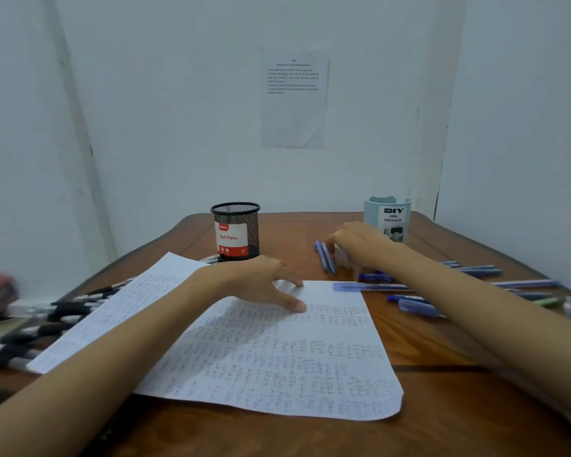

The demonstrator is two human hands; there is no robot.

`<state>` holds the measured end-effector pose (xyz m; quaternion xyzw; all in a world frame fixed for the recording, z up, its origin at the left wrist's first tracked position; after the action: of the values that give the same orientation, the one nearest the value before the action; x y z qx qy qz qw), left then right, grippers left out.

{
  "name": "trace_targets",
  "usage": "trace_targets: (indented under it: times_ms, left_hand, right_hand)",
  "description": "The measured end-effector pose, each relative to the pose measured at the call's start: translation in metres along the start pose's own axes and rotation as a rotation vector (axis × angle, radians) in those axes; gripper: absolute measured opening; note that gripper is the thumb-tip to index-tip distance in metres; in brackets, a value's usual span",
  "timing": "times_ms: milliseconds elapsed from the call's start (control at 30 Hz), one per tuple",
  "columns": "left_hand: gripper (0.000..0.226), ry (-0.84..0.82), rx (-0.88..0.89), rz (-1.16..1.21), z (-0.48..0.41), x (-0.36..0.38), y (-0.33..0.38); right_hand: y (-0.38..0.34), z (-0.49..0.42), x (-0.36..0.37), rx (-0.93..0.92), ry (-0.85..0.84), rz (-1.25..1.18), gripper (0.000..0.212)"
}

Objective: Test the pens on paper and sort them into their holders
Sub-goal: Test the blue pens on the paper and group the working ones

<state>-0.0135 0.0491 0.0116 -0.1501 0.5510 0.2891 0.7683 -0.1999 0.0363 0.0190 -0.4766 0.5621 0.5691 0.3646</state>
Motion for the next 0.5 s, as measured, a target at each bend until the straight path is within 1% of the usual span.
trace_targets:
  times_ms: [67, 100, 167, 300, 400, 467, 500]
  left_hand:
    - [0.061, -0.016, -0.004, -0.003, 0.000, 0.000, 0.000]
    - [0.061, -0.018, -0.006, -0.005, 0.001, 0.000, 0.000]
    - [0.061, -0.019, -0.011, -0.009, 0.000, 0.000, 0.001]
    - [0.062, -0.033, -0.015, -0.006, 0.001, 0.001, 0.002]
    - [0.061, -0.036, -0.011, -0.012, 0.003, 0.001, 0.004]
    - [0.060, -0.034, -0.005, -0.026, 0.003, 0.001, 0.006]
    - [0.060, -0.036, -0.005, -0.030, 0.003, 0.000, 0.007]
  right_hand:
    - [0.002, -0.004, 0.006, 0.030, -0.086, -0.006, 0.017]
    - [0.003, -0.005, 0.010, 0.038, -0.094, -0.001, 0.020]
    - [0.006, -0.004, 0.015, 0.048, -0.063, -0.007, 0.025]
    - [0.011, 0.007, 0.008, 0.074, 0.025, -0.157, 0.029]
    - [0.010, 0.032, -0.003, 0.009, 0.089, -0.278, 0.020]
    - [0.006, 0.057, -0.006, -0.062, 0.069, -0.390, 0.017]
    - [0.003, 0.069, -0.007, -0.086, 0.038, -0.421, 0.022]
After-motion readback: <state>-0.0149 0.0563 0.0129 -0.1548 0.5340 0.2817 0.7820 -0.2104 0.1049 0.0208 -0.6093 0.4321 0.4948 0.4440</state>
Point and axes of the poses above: each hand's wrist, its own z-axis away from the middle knuckle, its own x-axis out of the palm, y = z × x, the point moved 3 cm from there along -z, towards the middle knuckle, and after that the axes turned 11 degrees about -y, right-handed, at the moved point
